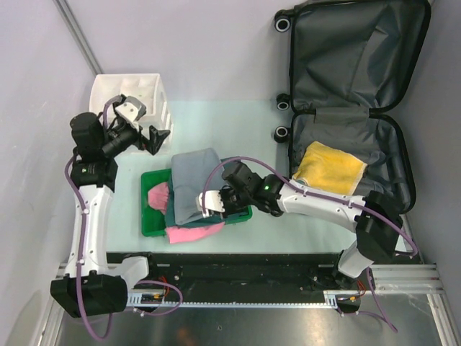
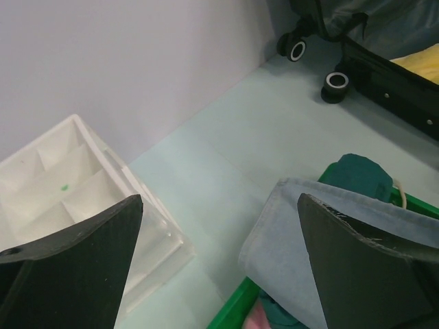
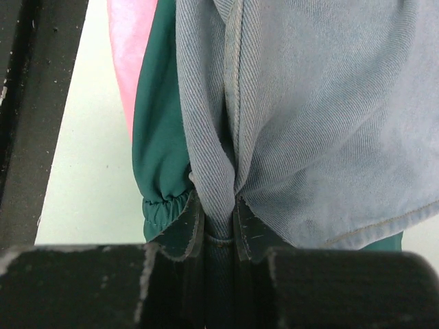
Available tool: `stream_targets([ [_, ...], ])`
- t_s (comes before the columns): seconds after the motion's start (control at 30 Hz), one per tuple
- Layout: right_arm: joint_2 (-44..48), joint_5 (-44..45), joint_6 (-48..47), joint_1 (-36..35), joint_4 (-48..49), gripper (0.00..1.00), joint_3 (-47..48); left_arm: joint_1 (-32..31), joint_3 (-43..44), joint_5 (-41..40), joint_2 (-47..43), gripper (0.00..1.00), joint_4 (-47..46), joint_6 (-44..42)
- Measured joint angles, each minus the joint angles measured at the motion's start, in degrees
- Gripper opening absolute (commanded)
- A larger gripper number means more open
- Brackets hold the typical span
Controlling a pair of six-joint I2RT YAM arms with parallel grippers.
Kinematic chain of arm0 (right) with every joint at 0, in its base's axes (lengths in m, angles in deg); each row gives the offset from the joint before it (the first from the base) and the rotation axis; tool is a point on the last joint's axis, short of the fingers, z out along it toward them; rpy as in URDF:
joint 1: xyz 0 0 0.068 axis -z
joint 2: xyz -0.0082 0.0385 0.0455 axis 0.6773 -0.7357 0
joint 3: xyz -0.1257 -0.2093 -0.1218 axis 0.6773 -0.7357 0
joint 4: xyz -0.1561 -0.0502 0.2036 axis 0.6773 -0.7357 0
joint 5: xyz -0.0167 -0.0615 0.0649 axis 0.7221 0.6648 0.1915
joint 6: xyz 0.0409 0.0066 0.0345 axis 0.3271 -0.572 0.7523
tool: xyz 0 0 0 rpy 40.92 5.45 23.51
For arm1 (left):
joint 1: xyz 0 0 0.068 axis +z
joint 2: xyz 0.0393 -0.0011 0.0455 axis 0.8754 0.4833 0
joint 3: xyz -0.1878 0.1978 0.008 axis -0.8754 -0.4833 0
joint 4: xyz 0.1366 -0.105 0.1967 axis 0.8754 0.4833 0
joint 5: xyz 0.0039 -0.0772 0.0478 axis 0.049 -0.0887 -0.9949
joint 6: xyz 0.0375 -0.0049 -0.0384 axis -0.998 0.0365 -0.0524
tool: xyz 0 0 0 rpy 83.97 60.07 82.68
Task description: Open, take out, and arrange the luggage
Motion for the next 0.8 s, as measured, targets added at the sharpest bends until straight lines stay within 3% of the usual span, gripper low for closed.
stream_targets([
  [0.07,-0.3,-0.9,-0.3,0.1,0.0,0.49,0.0,0.0,-0.8,0.6,0.1,1.00,-0.2,0.6],
  [0.1,-0.4,-1.2,-0.1,0.0,-0.2,0.66,0.0,0.0,-1.2,0.7,0.1,1.00,-0.1,1.0],
  [0.2,-0.5,-2.2,0.2,-0.7,-1.1,0.79,0.0,0.0,-2.4,1.3,0.1,1.00,0.0,1.4],
  [0.33,0.0,-4.2,2.9,0.4,-3.1,0.86,1.0,-1.0,-2.8,1.6,0.2,1.00,1.5,1.4],
  [0.43,2.3,-6.7,6.3,6.4,-5.6,0.88,3.4,-3.0,-2.8,0.8,0.2,1.00,2.8,1.3],
  [0.53,7.8,-10.0,10.3,16.7,-7.5,0.90,5.8,-5.8,-2.8,-0.2,0.2,1.00,4.1,1.1],
  [0.67,14.9,-14.3,15.7,35.8,-8.2,0.82,8.4,-9.9,-2.8,-1.8,0.4,1.00,4.9,0.9],
  [0.8,14.7,-14.5,20.3,50.9,-8.9,0.74,9.3,-12.6,-2.3,-3.2,1.7,1.00,5.1,0.9],
])
